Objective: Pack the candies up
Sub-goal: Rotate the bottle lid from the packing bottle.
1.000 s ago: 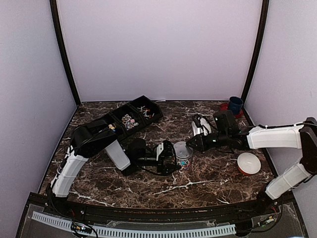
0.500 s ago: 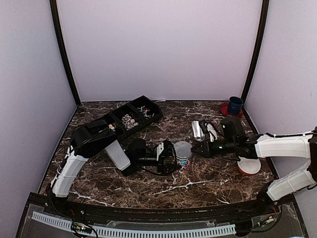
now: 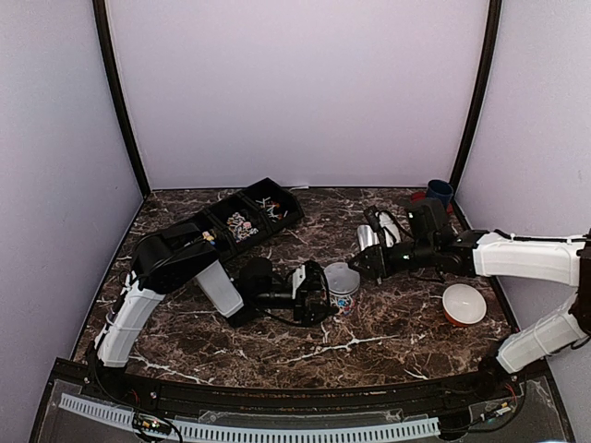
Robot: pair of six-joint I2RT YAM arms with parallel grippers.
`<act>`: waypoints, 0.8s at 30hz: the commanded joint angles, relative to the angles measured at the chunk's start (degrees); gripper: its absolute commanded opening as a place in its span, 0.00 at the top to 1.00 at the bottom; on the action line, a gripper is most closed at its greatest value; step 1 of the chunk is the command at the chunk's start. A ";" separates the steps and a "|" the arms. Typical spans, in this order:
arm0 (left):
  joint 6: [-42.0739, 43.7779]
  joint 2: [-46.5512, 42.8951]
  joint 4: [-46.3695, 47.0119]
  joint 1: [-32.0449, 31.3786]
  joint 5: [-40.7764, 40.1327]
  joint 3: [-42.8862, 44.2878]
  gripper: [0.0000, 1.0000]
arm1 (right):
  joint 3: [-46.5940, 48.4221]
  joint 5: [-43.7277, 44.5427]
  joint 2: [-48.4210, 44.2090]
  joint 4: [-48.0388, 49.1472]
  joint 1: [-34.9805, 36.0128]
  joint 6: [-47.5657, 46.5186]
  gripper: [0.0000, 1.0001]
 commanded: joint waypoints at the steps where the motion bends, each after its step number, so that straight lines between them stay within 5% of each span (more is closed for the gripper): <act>1: -0.09 3.75 -14.51 -0.46 0.02 -1.21 0.22 | 5.98 0.07 5.01 0.02 0.41 -2.95 0.53; 10: 0.26 3.68 -14.74 -0.55 0.45 -1.17 0.22 | 11.62 -5.83 14.53 3.13 0.46 -3.07 0.61; 24: 0.13 3.84 -15.07 -0.60 0.57 -0.81 0.22 | 8.61 -6.56 14.02 3.29 0.36 -3.48 0.82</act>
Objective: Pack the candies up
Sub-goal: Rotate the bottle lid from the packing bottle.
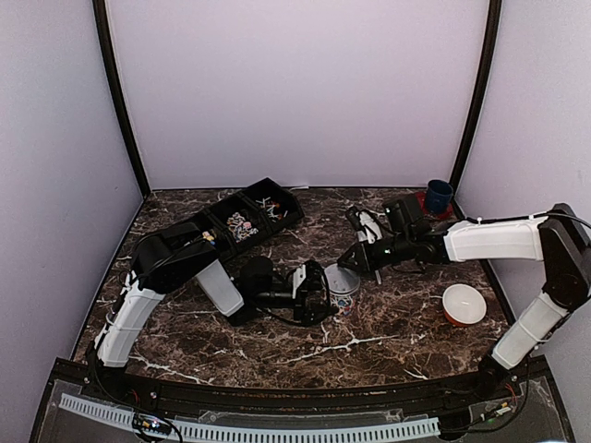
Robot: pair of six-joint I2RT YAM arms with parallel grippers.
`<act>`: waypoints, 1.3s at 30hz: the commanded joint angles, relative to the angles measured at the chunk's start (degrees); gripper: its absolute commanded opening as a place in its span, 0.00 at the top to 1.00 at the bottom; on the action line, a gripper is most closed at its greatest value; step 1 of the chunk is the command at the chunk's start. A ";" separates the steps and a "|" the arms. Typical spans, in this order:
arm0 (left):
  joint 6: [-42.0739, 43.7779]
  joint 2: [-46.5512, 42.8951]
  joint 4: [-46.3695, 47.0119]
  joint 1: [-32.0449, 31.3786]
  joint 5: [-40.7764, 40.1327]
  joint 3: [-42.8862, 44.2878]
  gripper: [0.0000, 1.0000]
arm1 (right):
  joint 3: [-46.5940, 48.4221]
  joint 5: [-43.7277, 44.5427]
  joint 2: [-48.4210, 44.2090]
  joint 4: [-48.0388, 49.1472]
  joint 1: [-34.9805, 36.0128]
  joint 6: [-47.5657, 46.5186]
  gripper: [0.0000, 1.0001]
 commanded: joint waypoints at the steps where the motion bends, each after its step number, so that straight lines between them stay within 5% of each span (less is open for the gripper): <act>1: -0.19 3.84 -14.05 -0.38 -0.77 -1.48 0.22 | -1.85 -2.98 -1.22 2.14 0.85 0.16 0.83; 39: -3.22 3.98 -13.40 0.61 -6.75 -1.57 0.22 | -18.17 -1.62 -16.46 2.27 3.28 10.00 0.83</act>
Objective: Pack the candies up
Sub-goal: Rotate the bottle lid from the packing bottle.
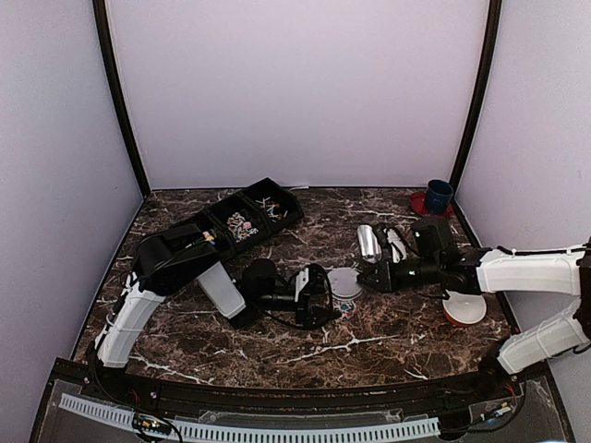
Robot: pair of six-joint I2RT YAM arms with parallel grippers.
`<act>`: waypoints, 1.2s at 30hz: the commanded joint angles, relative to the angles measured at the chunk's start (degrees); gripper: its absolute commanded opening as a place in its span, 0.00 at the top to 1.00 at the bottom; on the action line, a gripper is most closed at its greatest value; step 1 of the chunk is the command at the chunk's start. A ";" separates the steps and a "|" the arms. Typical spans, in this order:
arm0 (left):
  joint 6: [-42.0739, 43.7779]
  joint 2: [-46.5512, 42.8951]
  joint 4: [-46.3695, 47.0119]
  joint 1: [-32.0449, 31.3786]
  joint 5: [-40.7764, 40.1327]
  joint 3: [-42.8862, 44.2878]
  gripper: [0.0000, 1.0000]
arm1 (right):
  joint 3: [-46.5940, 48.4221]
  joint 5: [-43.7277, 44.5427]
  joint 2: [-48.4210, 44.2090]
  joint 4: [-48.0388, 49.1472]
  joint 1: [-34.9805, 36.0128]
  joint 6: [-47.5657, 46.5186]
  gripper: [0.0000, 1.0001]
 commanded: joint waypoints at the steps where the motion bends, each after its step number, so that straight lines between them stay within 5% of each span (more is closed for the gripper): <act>1: -3.11 3.99 -13.32 1.31 -6.92 -1.56 0.22 | -1.33 -2.96 -0.26 -2.60 3.49 0.74 0.82; 15: -3.42 4.10 -13.52 1.51 -6.90 -1.37 0.22 | -3.00 0.43 -3.68 -3.69 8.03 3.79 0.80; 24: -3.28 4.40 -12.82 1.43 -4.06 -1.38 0.22 | 4.72 7.48 -8.33 -13.38 7.60 -2.35 0.54; 36: -2.93 4.34 -12.72 1.33 -2.66 -1.49 0.22 | 16.84 3.94 5.66 -9.45 2.97 -7.05 0.51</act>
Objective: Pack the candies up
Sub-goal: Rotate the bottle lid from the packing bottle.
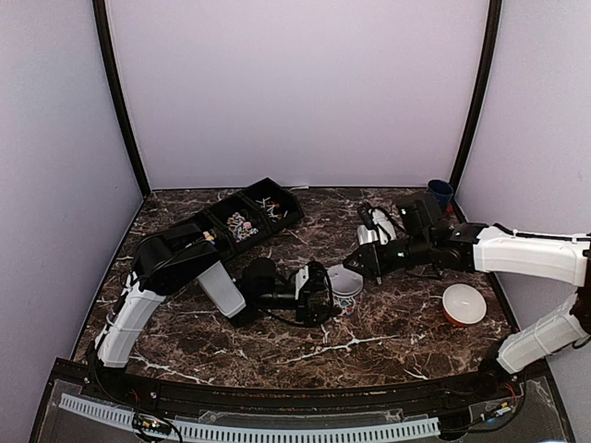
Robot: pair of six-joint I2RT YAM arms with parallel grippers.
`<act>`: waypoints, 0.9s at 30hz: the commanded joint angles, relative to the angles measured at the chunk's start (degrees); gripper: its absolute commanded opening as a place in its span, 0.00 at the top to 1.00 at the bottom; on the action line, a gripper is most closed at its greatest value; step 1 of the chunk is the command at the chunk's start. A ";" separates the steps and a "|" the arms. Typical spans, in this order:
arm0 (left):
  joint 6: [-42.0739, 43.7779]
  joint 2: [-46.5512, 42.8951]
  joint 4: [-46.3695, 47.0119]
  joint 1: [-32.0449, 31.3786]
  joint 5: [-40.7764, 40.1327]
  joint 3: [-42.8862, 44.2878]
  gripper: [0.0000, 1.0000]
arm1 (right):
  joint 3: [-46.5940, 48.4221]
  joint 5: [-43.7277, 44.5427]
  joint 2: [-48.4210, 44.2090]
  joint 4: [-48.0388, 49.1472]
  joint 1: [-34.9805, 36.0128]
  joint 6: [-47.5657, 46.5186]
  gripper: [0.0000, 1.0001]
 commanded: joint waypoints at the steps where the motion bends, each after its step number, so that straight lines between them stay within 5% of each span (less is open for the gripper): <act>1: -2.39 4.17 -12.67 1.05 -0.96 -2.00 0.22 | 4.68 -3.62 5.79 3.76 -1.70 -2.81 0.51; 14: -2.23 3.97 -12.22 1.05 -0.59 -2.35 0.22 | 8.81 -12.96 16.66 7.37 -4.45 -4.76 0.60; 27: -2.19 4.10 -12.27 1.05 -0.23 -2.13 0.22 | 5.35 -13.86 14.28 6.92 -5.66 -6.33 0.66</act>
